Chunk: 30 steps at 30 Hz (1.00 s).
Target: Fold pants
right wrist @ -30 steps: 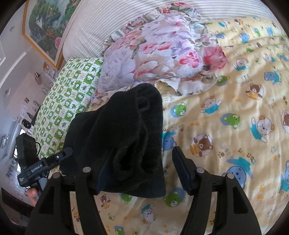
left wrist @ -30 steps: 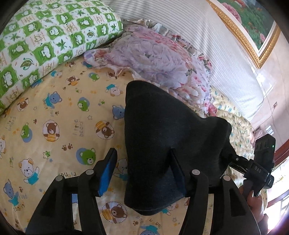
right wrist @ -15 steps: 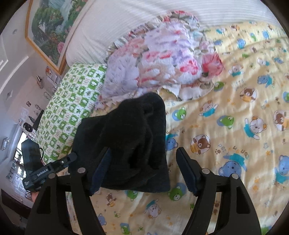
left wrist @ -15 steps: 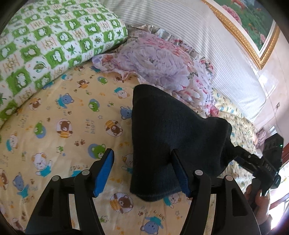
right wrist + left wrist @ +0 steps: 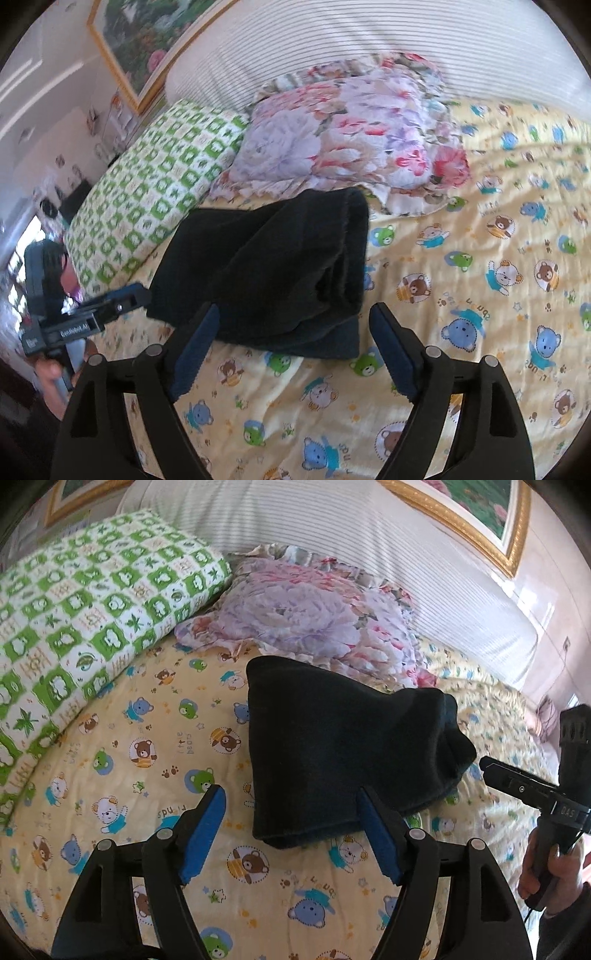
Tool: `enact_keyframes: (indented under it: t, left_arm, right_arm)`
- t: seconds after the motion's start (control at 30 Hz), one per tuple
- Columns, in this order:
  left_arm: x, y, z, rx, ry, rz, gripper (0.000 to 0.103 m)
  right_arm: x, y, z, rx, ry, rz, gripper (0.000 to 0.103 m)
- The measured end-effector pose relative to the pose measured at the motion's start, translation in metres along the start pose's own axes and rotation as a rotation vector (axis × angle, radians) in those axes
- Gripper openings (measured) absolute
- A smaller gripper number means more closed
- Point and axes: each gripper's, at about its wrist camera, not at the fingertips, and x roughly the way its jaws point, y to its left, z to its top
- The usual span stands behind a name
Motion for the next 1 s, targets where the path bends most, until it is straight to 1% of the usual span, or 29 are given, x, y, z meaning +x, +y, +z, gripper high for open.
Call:
enact_keyframes:
  t: [0.23, 0.4, 0.47, 0.6, 0.73, 1.0]
  left_arm:
    - [-0.01, -0.01, -0.008, 0.061, -0.016, 0.054, 0.08]
    - [-0.011, -0.013, -0.012, 0.088, -0.014, 0.087, 0.081]
    - [-0.011, -0.014, -0.015, 0.102, -0.009, 0.104, 0.081]
    - [-0.009, -0.017, -0.021, 0.146, -0.008, 0.139, 0.081]
    - [-0.009, -0.02, -0.026, 0.18, -0.008, 0.168, 0.081]
    - [-0.008, -0.021, -0.032, 0.198, -0.007, 0.177, 0.082]
  right_arm:
    - [-0.004, 0.023, -0.006, -0.11, 0.001, 0.0, 0.091]
    - [-0.001, 0.04, -0.014, -0.204, 0.027, -0.035, 0.095]
    - [0.0, 0.043, -0.017, -0.222, 0.038, -0.043, 0.096]
    - [0.004, 0.044, -0.021, -0.248, 0.05, -0.09, 0.096]
    - [0.005, 0.045, -0.024, -0.258, 0.051, -0.087, 0.097]
    - [0.009, 0.05, -0.03, -0.306, 0.056, -0.098, 0.097]
